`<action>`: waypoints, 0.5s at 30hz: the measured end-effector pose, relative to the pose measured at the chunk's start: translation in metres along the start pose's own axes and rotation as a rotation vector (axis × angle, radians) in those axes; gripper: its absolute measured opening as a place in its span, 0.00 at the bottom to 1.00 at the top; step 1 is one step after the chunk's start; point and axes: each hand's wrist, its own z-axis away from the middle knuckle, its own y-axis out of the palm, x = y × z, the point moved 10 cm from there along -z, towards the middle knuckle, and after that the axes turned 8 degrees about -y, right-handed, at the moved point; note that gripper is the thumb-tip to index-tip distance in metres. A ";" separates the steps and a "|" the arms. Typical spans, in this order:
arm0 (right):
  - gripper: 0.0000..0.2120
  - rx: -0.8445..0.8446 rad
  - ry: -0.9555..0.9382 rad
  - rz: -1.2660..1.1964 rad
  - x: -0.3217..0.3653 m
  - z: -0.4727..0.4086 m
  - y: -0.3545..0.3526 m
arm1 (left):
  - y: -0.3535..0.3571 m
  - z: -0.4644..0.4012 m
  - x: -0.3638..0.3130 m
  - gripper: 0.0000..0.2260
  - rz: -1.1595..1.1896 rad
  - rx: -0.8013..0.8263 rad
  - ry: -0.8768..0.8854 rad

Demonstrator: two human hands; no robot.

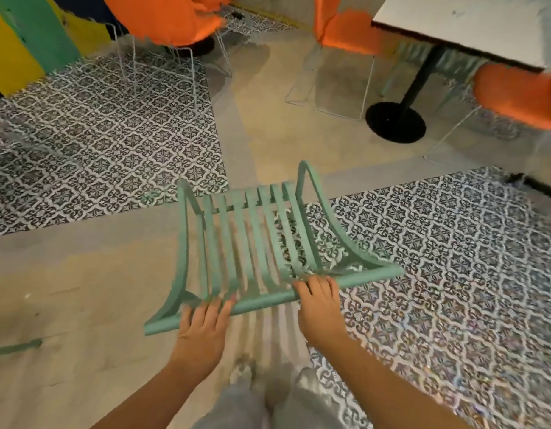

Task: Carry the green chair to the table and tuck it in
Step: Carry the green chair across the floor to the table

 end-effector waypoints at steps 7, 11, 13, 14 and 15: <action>0.18 -0.012 0.294 -0.013 -0.049 0.042 -0.018 | -0.014 -0.054 -0.050 0.29 0.032 -0.102 0.324; 0.22 -0.048 0.389 -0.038 -0.063 0.060 -0.023 | -0.022 -0.085 -0.077 0.26 -0.004 -0.127 0.491; 0.27 -0.086 0.401 -0.039 -0.063 0.071 -0.023 | -0.028 -0.096 -0.088 0.25 -0.019 -0.122 0.537; 0.30 -0.105 0.410 -0.039 -0.069 0.077 -0.024 | -0.030 -0.106 -0.094 0.25 -0.011 -0.106 0.550; 0.33 -0.122 0.437 -0.027 -0.078 0.081 -0.025 | -0.033 -0.117 -0.101 0.25 -0.006 -0.111 0.573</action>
